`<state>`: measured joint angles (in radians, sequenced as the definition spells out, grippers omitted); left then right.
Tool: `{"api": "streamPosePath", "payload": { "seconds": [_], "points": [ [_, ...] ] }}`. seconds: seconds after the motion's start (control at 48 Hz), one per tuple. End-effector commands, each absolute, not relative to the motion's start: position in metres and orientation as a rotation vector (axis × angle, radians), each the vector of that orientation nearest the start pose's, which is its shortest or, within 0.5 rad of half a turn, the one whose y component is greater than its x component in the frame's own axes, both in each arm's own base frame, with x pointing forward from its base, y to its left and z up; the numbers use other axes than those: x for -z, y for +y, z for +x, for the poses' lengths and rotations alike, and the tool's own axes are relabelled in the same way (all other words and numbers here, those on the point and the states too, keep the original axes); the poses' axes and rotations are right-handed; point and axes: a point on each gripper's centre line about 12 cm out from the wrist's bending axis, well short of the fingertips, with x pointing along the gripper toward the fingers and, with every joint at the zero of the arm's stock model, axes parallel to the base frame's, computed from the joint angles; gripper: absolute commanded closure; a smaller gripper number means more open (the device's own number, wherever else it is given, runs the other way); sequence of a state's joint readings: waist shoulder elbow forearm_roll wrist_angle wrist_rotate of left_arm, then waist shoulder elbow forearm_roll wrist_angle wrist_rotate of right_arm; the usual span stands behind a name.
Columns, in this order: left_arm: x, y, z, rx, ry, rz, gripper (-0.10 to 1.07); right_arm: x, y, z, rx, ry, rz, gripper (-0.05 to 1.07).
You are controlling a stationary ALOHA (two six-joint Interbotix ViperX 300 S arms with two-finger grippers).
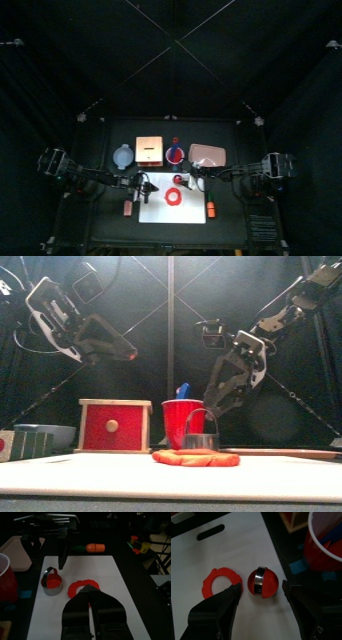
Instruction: Cut dough and remove excess
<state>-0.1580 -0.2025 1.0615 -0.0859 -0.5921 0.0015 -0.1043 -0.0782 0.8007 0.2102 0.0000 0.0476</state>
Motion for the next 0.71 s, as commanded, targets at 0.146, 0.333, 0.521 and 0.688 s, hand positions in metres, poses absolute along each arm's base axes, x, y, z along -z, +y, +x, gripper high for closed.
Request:
{"api": "streamPosePath", "payload": {
  "seconds": [0.146, 0.333, 0.521, 0.688],
  "points": [
    [-0.190, -0.041, 0.301, 0.096, 0.192, -0.050, 0.70, -0.167, -0.038, 0.351, 0.192, 0.668, 0.283, 0.06],
    [-0.189, -0.040, 0.295, 0.094, 0.190, -0.055, 0.70, -0.169, -0.039, 0.351, 0.192, 0.664, 0.281, 0.06],
    [-0.187, -0.038, 0.288, 0.088, 0.198, -0.062, 0.70, -0.171, -0.039, 0.353, 0.191, 0.658, 0.284, 0.06],
    [-0.184, -0.035, 0.281, 0.073, 0.204, -0.074, 0.70, -0.171, -0.039, 0.353, 0.192, 0.660, 0.285, 0.06]
  ]
}}
